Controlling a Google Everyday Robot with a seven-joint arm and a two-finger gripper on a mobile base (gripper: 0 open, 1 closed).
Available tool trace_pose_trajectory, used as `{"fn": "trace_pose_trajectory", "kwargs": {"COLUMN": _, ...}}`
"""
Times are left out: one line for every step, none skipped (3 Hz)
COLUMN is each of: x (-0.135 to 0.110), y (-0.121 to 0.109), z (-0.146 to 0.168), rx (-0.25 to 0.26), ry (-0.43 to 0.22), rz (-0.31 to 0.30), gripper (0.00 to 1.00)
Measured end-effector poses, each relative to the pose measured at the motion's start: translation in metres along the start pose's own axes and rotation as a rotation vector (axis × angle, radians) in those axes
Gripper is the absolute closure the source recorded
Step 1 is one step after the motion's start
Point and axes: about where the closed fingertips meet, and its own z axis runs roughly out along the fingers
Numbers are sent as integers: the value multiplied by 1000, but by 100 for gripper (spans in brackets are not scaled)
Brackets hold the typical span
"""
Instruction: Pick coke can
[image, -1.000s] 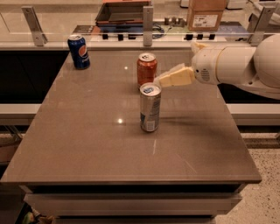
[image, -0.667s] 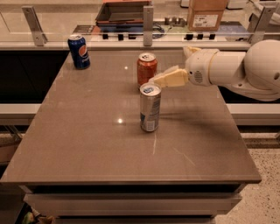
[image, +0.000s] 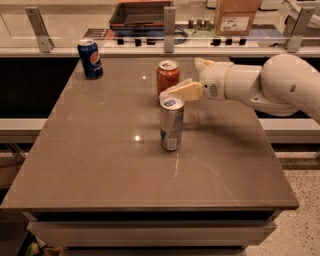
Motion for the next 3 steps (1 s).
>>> {"fn": "trace_pose_trajectory", "kwargs": {"x": -3, "y": -2, "z": 17, "rx": -38, "ry": -29, "rz": 0, "gripper": 0}}
{"fn": "trace_pose_trajectory", "kwargs": {"x": -7, "y": 0, "z": 34, "rx": -78, "ry": -54, "rz": -2, "gripper": 0}}
{"fn": "trace_pose_trajectory", "kwargs": {"x": -8, "y": 3, "z": 48, "rx": -101, "ry": -63, "rz": 8, "gripper": 18}}
